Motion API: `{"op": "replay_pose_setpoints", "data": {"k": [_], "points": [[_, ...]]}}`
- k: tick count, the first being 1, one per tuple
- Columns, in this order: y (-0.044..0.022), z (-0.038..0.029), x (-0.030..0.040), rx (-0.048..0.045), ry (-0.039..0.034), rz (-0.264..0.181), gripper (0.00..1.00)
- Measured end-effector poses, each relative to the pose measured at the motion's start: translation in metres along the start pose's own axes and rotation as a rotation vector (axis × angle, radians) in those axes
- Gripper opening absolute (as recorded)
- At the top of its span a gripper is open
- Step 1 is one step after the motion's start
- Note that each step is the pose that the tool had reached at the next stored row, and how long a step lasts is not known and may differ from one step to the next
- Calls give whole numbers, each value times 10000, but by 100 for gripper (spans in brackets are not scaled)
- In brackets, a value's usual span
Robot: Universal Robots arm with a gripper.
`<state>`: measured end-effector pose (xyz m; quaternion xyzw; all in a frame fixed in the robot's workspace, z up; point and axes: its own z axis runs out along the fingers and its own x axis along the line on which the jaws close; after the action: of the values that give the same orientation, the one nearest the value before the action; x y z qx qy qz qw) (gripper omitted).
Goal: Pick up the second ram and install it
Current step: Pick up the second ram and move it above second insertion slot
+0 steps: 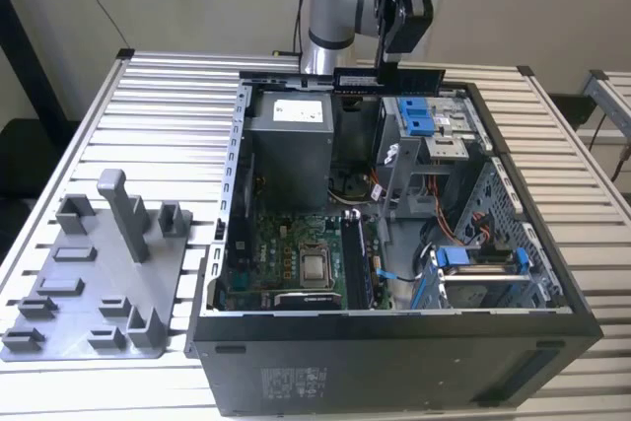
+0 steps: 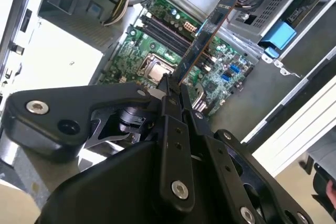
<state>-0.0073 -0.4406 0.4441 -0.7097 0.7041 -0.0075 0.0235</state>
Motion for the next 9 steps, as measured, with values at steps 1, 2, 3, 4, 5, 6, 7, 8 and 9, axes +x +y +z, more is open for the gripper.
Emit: {"op": "replay_pose_setpoints", "data": {"k": [1, 2, 3, 4, 5, 6, 7, 8, 9], "points": [[0, 0, 0, 0, 0, 12, 14], [0, 0, 0, 1, 1, 40, 14], [0, 0, 0, 2, 3, 81, 14], [0, 0, 0, 3, 6, 137, 14], [1, 1, 0, 5, 8, 208, 14], [1, 1, 0, 7, 12, 284, 14], [2, 1, 0, 8, 16, 353, 14], [7, 3, 0, 10, 18, 428, 14], [9, 4, 0, 12, 21, 498, 14]]}}
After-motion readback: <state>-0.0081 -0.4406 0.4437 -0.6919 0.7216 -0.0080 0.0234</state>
